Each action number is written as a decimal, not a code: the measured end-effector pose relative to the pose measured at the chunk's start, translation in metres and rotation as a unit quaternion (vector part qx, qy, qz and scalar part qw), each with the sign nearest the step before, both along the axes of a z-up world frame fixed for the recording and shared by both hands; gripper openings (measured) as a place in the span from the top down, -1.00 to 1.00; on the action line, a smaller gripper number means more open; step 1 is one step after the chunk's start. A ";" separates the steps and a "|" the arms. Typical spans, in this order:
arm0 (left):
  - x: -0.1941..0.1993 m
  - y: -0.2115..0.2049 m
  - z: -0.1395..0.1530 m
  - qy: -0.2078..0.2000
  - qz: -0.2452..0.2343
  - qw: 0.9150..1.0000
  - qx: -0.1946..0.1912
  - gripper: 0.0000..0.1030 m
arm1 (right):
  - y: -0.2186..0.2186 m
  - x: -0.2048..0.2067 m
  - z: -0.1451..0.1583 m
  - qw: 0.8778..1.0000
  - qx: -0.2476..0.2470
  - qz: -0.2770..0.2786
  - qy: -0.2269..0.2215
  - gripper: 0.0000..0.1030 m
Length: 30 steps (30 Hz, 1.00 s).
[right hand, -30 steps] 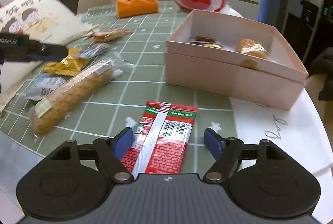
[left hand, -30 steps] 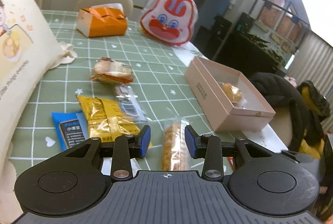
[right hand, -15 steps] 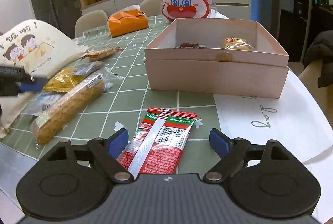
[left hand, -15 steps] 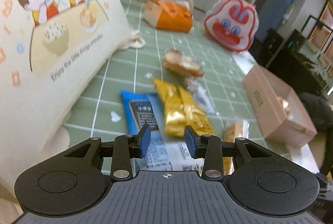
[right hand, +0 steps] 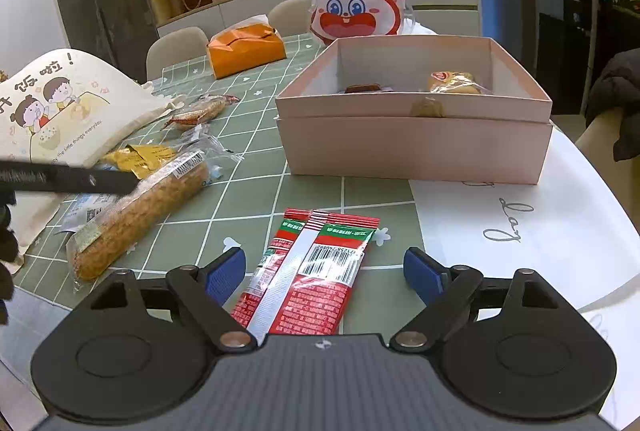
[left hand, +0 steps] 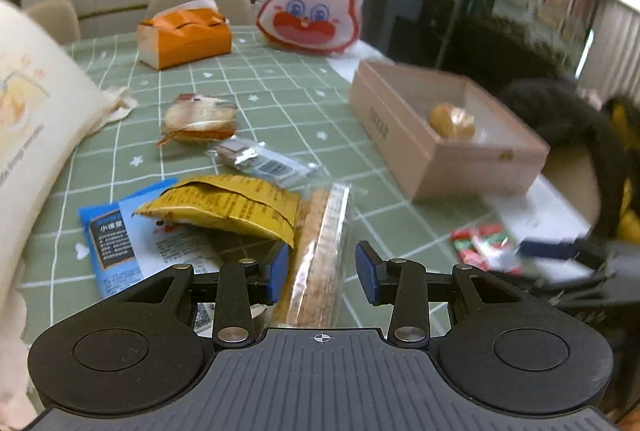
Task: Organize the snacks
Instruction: 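Lift the long wafer stick with the left gripper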
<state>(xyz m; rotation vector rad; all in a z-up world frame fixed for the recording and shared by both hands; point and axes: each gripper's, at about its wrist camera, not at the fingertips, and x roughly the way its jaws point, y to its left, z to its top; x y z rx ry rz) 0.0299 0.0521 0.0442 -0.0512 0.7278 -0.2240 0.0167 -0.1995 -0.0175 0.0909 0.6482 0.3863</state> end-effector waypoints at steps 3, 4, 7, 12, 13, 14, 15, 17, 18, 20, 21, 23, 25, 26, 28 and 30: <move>0.005 -0.006 -0.006 0.009 0.007 1.000 0.025 0.19 | 0.000 0.000 0.000 1.000 0.000 0.000 0.000 -0.69; 0.006 -0.007 -0.008 0.011 0.010 0.999 0.029 0.18 | 0.000 0.000 0.000 1.000 0.000 0.000 0.000 -0.69; 0.012 -0.002 -0.012 0.017 0.011 1.000 0.019 0.16 | 0.000 0.000 0.000 1.000 0.001 0.000 0.000 -0.69; 0.006 -0.008 -0.011 0.021 -0.016 1.000 0.001 0.18 | 0.000 0.000 0.000 1.000 0.003 -0.001 0.000 -0.69; 0.006 -0.010 -0.011 0.023 -0.025 0.999 -0.003 0.20 | 0.000 0.000 0.000 1.000 0.004 -0.001 0.000 -0.69; 0.004 -0.013 -0.011 0.026 -0.034 0.999 -0.007 0.20 | 0.000 0.000 0.000 1.000 0.004 -0.001 0.000 -0.69; 0.003 -0.017 -0.010 0.030 -0.044 0.999 -0.010 0.22 | 0.000 0.000 0.000 1.000 0.004 -0.001 0.000 -0.69; 0.002 -0.024 -0.010 0.035 -0.058 0.998 -0.004 0.22 | 0.000 0.000 0.000 1.000 0.004 -0.001 0.000 -0.70; 0.002 -0.029 -0.011 0.034 -0.058 0.998 0.006 0.22 | -0.001 0.000 0.000 1.000 0.004 0.000 0.000 -0.70; 0.005 -0.034 -0.012 0.035 -0.055 0.998 0.020 0.20 | 0.000 0.000 0.000 1.000 0.003 0.000 0.000 -0.70; 0.006 -0.035 -0.014 0.037 -0.054 0.998 0.024 0.19 | -0.001 0.000 0.000 1.000 0.003 0.000 0.000 -0.70; 0.009 -0.036 -0.016 0.040 -0.052 0.997 0.028 0.18 | -0.001 0.000 0.001 1.000 0.003 -0.001 0.000 -0.70; 0.010 -0.036 -0.017 0.041 -0.053 0.997 0.026 0.18 | -0.001 -0.001 0.001 1.000 0.004 -0.004 -0.001 -0.70; 0.011 -0.035 -0.017 0.041 -0.054 0.997 0.025 0.18 | -0.001 -0.001 0.000 1.000 0.005 -0.004 -0.001 -0.70; 0.012 -0.034 -0.017 0.042 -0.059 0.997 0.023 0.21 | -0.002 0.000 0.001 1.000 0.007 -0.005 0.000 -0.70; 0.017 -0.035 -0.016 0.042 -0.064 0.997 0.020 0.26 | -0.001 0.000 0.001 1.000 0.005 -0.005 0.000 -0.70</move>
